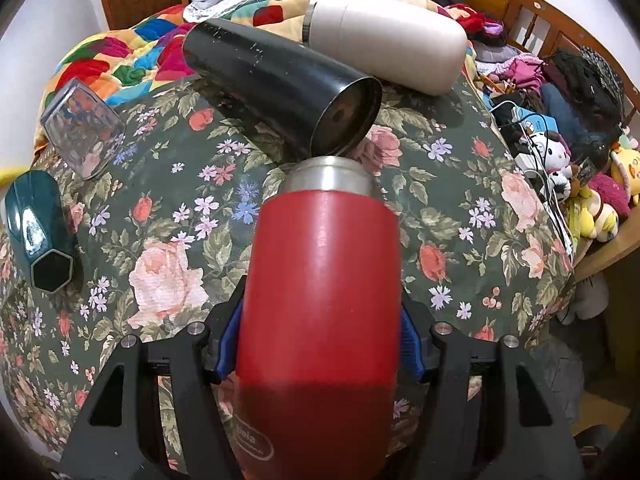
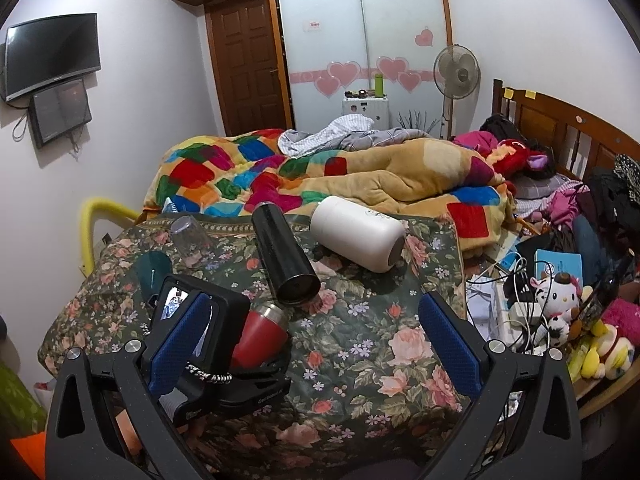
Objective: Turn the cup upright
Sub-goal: 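Close the right gripper around the red thermos body and lift it, then rotate the red thermos upright with the right gripper, opening facing up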
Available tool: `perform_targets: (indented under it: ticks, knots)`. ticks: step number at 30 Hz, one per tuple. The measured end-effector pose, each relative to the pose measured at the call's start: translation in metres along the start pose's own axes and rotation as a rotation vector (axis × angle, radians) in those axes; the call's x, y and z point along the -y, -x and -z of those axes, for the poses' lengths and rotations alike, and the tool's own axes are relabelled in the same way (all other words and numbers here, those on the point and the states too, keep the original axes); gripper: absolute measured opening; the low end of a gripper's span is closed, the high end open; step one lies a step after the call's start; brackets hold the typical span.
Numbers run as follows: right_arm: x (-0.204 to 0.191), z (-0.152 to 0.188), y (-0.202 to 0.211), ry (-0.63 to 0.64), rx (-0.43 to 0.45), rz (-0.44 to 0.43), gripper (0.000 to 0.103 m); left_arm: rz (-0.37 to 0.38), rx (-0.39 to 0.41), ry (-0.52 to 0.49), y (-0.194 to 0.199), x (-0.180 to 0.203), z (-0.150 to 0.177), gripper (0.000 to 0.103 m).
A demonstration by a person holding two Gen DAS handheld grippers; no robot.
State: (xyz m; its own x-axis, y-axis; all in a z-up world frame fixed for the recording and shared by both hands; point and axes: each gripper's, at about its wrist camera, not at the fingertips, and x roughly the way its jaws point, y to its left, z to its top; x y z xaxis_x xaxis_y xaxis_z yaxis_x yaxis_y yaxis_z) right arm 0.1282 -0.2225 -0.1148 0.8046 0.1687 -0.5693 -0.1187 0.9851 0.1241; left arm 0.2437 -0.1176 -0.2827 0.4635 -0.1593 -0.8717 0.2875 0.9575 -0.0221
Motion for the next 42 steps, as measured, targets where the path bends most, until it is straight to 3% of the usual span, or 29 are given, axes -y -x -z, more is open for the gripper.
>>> perform_targets:
  ticks: [5, 9, 11, 14, 19, 25, 30, 36, 42]
  knots:
    - [-0.001, -0.004, 0.001, -0.004, -0.006, 0.007, 0.103, 0.013, 0.042, -0.037, 0.025, 0.004, -0.003, 0.069]
    - [-0.003, -0.008, 0.008, -0.006, 0.007, 0.013, 0.103, 0.013, 0.128, -0.027, 0.066, -0.005, -0.001, 0.069]
    - [-0.005, -0.011, 0.014, -0.006, 0.024, 0.018, 0.103, 0.007, 0.177, -0.005, 0.088, -0.016, 0.001, 0.075]
    - [-0.009, -0.016, 0.017, 0.001, 0.039, 0.022, 0.103, -0.031, 0.259, 0.027, 0.123, -0.037, 0.006, 0.083]
    - [-0.022, -0.017, 0.004, 0.021, 0.008, 0.014, 0.103, -0.098, 0.337, 0.085, 0.161, -0.072, 0.024, 0.084]
    - [-0.039, -0.005, -0.041, 0.007, -0.116, -0.009, 0.103, -0.150, 0.342, 0.149, 0.170, -0.106, 0.050, 0.084]
    - [-0.046, 0.013, -0.096, -0.037, -0.288, -0.025, 0.102, -0.163, 0.319, 0.180, 0.162, -0.121, 0.070, 0.084]
    - [-0.044, 0.035, -0.148, -0.114, -0.478, -0.053, 0.084, -0.150, 0.303, 0.193, 0.151, -0.127, 0.079, 0.084]
    - [-0.043, 0.051, -0.173, -0.195, -0.604, -0.127, 0.073, -0.089, 0.277, 0.230, 0.139, -0.125, 0.080, 0.084]
